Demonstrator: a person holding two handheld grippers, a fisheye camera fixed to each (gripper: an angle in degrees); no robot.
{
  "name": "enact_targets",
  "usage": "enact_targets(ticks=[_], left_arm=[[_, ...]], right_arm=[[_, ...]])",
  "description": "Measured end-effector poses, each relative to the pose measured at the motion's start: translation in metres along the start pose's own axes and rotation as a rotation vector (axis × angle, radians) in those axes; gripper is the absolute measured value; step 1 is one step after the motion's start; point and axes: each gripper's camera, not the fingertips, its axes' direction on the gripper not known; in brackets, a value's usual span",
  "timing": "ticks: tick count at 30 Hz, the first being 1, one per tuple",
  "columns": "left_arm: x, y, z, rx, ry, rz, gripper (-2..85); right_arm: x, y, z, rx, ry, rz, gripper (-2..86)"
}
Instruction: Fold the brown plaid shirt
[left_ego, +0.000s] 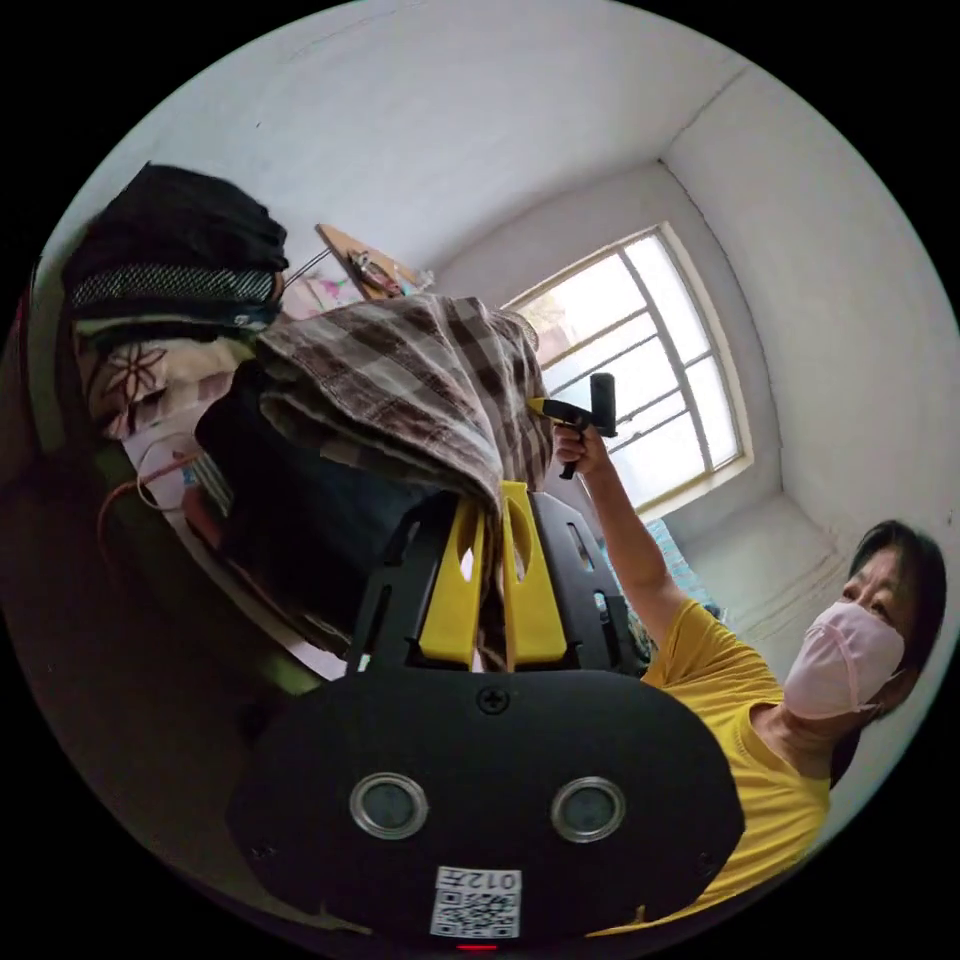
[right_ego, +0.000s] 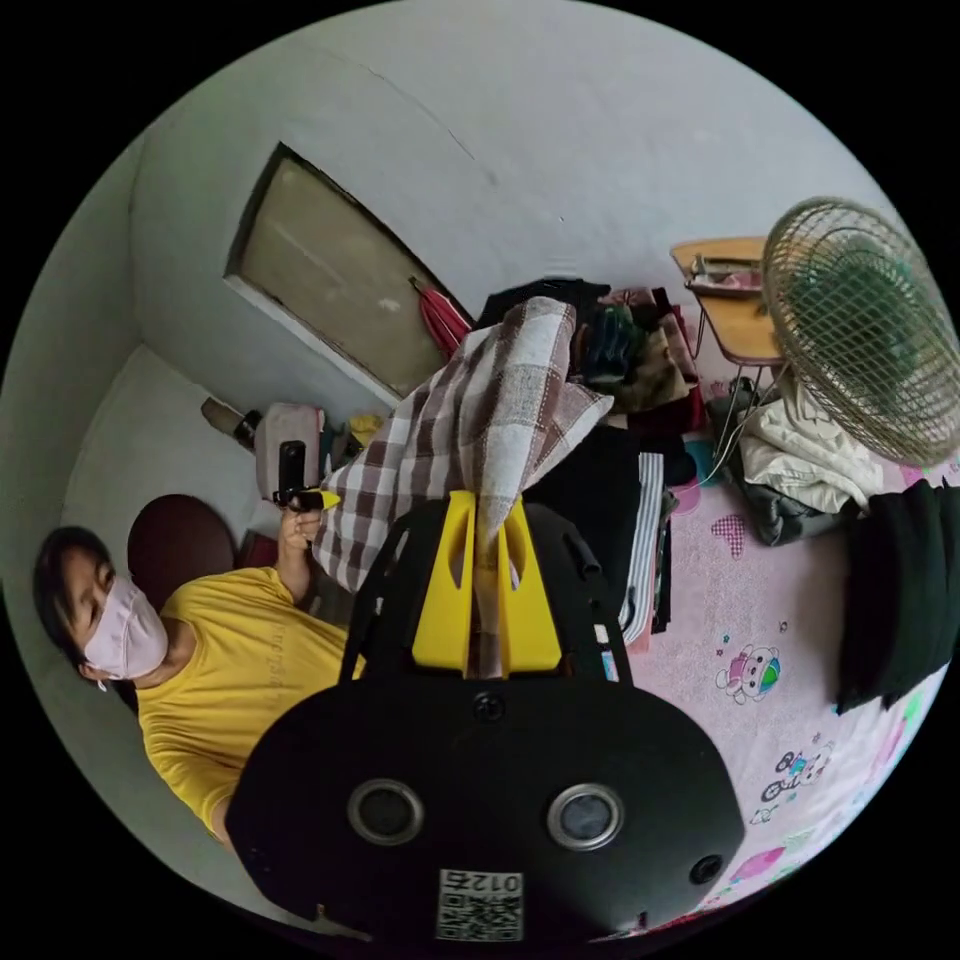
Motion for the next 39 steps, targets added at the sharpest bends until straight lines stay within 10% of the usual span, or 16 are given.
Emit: enact_targets(ticks=[6,18,26,34,39], left_arm=[[-0.112,-0.006,-0.003,-0.053,0.136,-0.223,5.2],[-0.187,-0.038,-0.042,0.056,0.258,-0.159,3.6],[-0.134,-0.077,-0.136,0.417,-0.428,0.031,0.9],[-0.07,-0.254,0.061,-0.296,-0.595,0.446,0.6],[-0.1,-0.274,0.075,-0.324,-0.657,0.381,0.5]], right_arm=[[0.046,-0.083,0.1,-0.317,0.169,0.11,0.7],[0.071,-0.125,0.14,-0.204,0.084,0.229,5.6],[-0.027,-0.133,0.115,0.27,0.432,0.026,1.8],[-0.046,-0.214,0.247,-0.018,0.615,-0.015,0.2],[-0.038,-0.225,0.28,-0.05,0.682,0.019,0.0]])
